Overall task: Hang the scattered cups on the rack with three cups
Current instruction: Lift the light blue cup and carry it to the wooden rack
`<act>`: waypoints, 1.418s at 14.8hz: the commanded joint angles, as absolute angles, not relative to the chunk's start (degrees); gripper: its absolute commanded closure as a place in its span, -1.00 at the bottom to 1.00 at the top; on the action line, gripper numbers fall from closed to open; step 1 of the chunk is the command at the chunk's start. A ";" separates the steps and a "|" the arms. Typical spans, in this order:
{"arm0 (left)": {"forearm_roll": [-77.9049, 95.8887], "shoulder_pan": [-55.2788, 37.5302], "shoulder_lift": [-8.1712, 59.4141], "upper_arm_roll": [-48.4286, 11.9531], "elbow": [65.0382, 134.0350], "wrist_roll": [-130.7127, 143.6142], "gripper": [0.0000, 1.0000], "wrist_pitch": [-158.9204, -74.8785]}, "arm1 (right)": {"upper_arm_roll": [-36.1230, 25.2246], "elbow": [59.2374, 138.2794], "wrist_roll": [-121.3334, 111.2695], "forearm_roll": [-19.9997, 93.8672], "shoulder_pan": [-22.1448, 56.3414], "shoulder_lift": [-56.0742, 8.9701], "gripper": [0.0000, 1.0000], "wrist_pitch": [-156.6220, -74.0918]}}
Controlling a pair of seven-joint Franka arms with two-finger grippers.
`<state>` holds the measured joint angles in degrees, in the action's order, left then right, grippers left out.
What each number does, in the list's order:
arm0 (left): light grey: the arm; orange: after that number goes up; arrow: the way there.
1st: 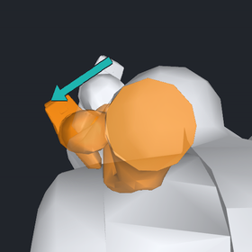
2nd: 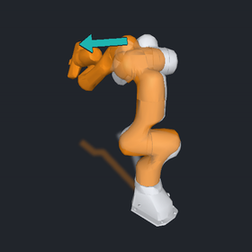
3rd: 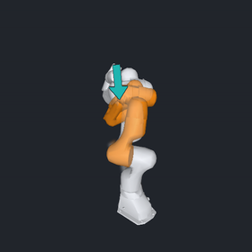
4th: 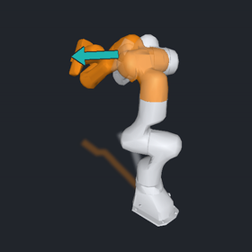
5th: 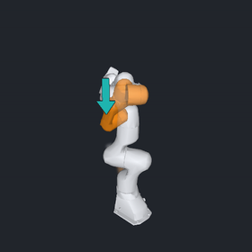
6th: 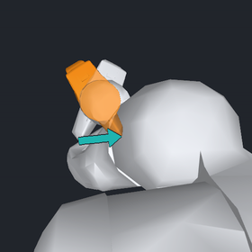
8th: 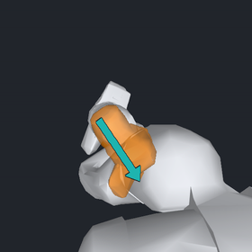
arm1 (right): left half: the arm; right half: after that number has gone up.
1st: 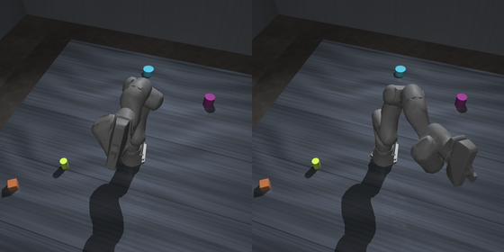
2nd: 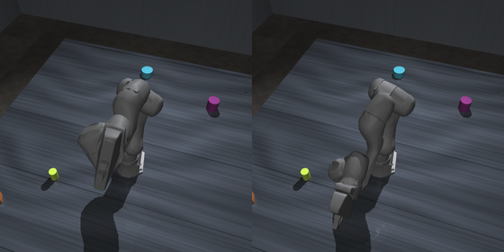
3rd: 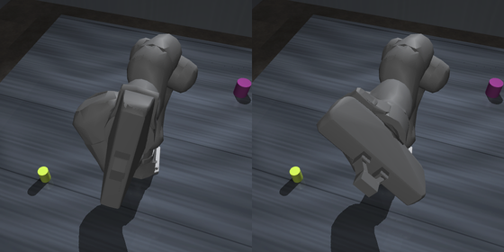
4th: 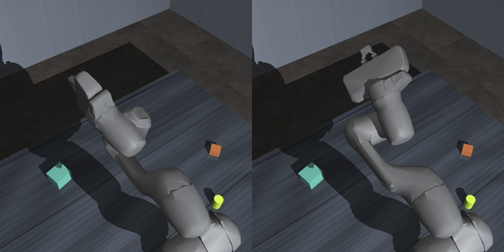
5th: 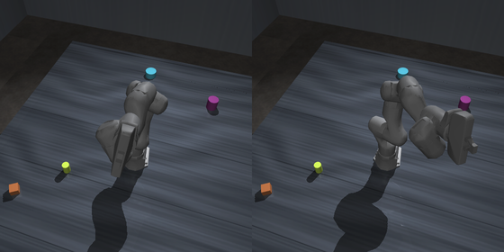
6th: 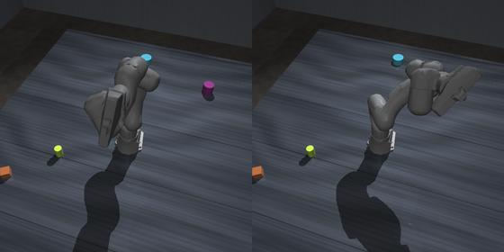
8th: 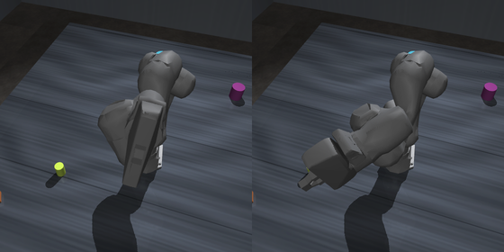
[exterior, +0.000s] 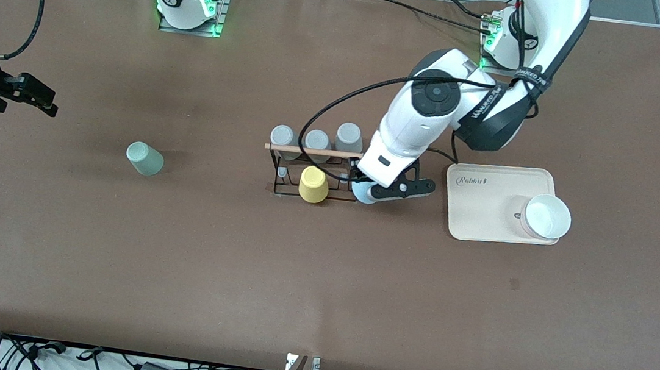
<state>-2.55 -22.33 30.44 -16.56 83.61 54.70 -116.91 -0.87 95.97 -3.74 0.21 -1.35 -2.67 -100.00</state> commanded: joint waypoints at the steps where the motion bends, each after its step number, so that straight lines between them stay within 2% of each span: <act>1: -5.01 -24.78 35.77 -16.00 75.59 57.83 0.12 -112.68 | -0.09 94.83 -4.75 -0.35 -2.20 -3.08 -1.00 -99.58; 10: -5.10 -28.56 37.43 -15.82 75.32 60.20 0.11 -110.74 | -0.09 94.83 -4.75 -0.35 -2.29 -3.08 -1.00 -99.58; 21: -6.33 -29.09 41.57 -15.64 75.32 61.17 0.02 -113.64 | -0.26 95.01 -4.75 -0.35 -2.37 -3.16 -1.00 -99.40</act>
<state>-4.71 -28.18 40.13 -16.02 77.19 59.61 -113.70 -0.87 95.96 -3.74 0.21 -1.48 -2.70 -99.99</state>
